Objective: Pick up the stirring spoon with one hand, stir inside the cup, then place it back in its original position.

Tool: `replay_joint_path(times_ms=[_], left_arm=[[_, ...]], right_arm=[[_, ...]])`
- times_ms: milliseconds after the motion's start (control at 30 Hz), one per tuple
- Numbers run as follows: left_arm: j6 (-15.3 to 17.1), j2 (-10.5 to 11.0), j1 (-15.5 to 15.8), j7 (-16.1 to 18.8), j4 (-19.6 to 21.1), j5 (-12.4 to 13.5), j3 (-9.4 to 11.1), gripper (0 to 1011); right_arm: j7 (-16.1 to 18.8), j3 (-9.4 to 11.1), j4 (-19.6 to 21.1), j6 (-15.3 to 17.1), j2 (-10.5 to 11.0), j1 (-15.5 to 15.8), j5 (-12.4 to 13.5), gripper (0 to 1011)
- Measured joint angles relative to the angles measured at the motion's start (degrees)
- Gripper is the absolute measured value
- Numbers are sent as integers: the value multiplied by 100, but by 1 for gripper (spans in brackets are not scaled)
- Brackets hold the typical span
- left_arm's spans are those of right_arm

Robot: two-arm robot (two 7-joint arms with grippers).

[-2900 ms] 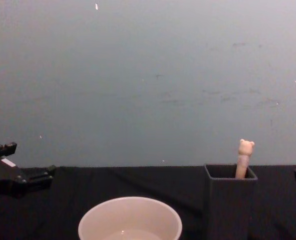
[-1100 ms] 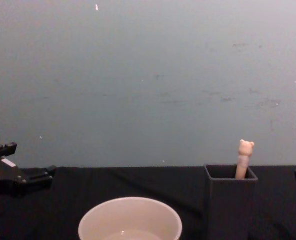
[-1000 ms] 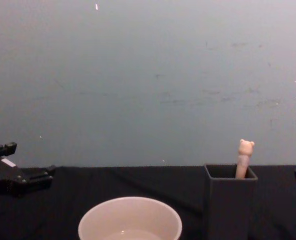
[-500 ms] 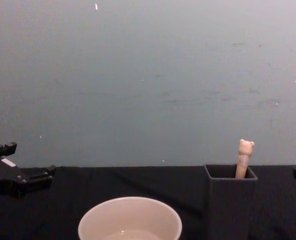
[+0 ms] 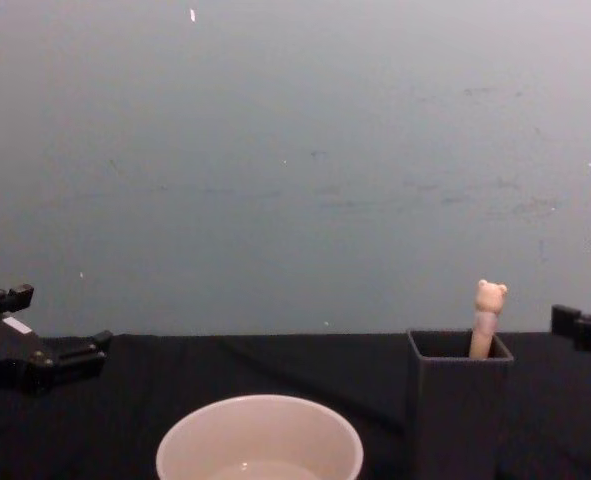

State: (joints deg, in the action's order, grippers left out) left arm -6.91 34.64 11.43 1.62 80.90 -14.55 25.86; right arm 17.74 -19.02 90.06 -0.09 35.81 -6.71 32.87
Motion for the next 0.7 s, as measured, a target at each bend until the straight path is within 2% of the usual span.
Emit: replay_joint_path(times_ms=[67, 100, 200, 400, 700], left_arm=[[0, 0, 0, 0, 0, 0, 0, 1001], [0, 0, 0, 0, 0, 0, 0, 1002], [0, 0, 0, 0, 0, 0, 0, 1001], [0, 0, 0, 0, 0, 0, 0, 1001], [0, 0, 0, 0, 0, 0, 0, 1001]], right_arm=[[268, 12, 22, 118, 3, -10, 173, 1002], [268, 12, 22, 118, 3, -10, 173, 1002], [580, -8, -18, 299, -47, -101, 305, 1002], [793, -105, -231, 410, -226, -330, 309, 1000], [930, -292, -730, 395, -600, -783, 129, 1002]])
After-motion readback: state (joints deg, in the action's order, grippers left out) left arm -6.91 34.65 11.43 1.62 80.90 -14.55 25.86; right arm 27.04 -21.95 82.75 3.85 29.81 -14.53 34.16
